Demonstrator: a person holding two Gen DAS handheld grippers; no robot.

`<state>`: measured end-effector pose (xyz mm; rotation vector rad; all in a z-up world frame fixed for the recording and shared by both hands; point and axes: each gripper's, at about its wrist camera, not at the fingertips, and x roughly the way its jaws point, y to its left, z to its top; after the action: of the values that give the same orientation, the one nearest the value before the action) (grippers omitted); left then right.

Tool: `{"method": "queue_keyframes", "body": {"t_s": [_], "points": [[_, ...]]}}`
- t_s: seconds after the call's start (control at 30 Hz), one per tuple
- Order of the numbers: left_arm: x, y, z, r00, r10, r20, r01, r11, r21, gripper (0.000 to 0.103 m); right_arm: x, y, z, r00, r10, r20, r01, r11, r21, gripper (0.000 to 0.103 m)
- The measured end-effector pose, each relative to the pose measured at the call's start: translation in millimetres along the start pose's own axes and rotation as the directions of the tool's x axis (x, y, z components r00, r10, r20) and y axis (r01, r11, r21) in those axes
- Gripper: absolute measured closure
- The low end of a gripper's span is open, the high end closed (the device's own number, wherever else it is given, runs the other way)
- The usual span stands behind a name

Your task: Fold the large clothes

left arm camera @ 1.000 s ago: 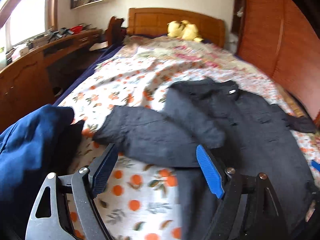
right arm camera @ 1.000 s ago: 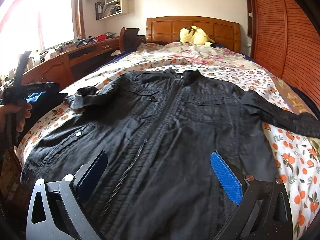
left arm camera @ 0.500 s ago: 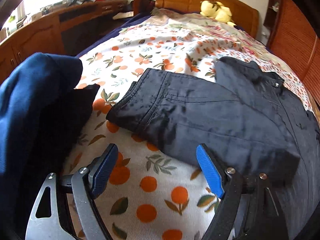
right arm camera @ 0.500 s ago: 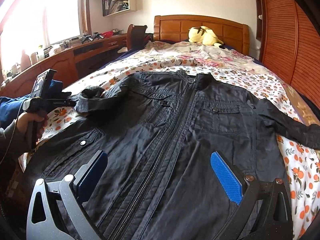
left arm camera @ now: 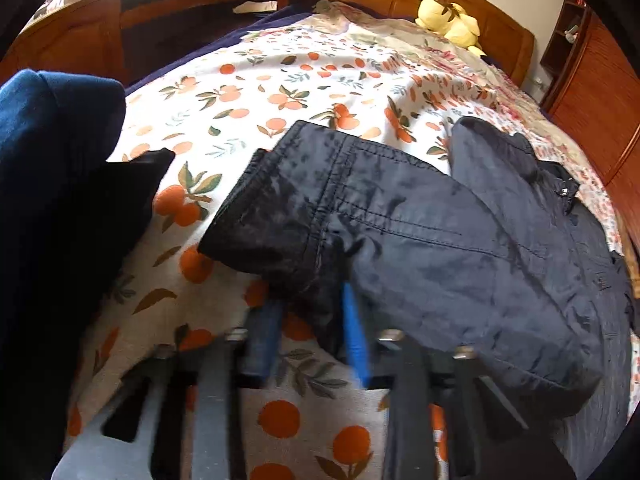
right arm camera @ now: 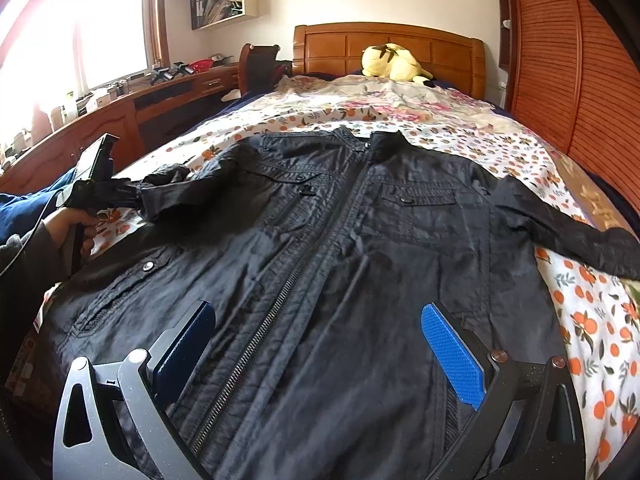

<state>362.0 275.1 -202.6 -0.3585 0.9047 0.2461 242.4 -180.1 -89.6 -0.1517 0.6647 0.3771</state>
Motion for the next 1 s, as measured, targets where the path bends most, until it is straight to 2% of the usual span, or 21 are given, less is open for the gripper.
{"method": "queue_keyframes", "body": {"t_s": [0.13,0.27,0.53,0.67,0.83,1.0], "points": [[-12,-11,-3,1.0,0.008,0.026,-0.009,0.999,0.031,0.095,-5,-5,-3,1.0,-0.008,-0.004,0.008,1.0,0.01,0.0],[-44,-34,-6,0.995,-0.012,0.1,0.004,0.997,0.08,0.095,-15,-9,-7,1.0,-0.018,0.002,0.018,1.0,0.012,0.0],[-137,-103,-9,0.959,-0.126,0.255,0.064,0.969,0.237,0.096,-37,-19,-14,0.999,-0.042,0.025,0.041,0.998,0.043,0.0],[-178,-143,-12,0.932,-0.211,0.296,0.107,0.937,0.331,0.096,-49,-25,-21,0.998,-0.052,0.038,0.049,0.997,0.059,0.0],[-215,-196,-29,0.904,-0.316,0.289,0.166,0.88,0.444,0.096,-68,-33,-31,0.996,-0.075,0.054,0.071,0.995,0.063,0.0],[-226,-236,-53,0.898,-0.352,0.265,0.174,0.835,0.522,0.096,-86,-47,-38,0.993,-0.086,0.077,0.078,0.992,0.101,0.0]]}}
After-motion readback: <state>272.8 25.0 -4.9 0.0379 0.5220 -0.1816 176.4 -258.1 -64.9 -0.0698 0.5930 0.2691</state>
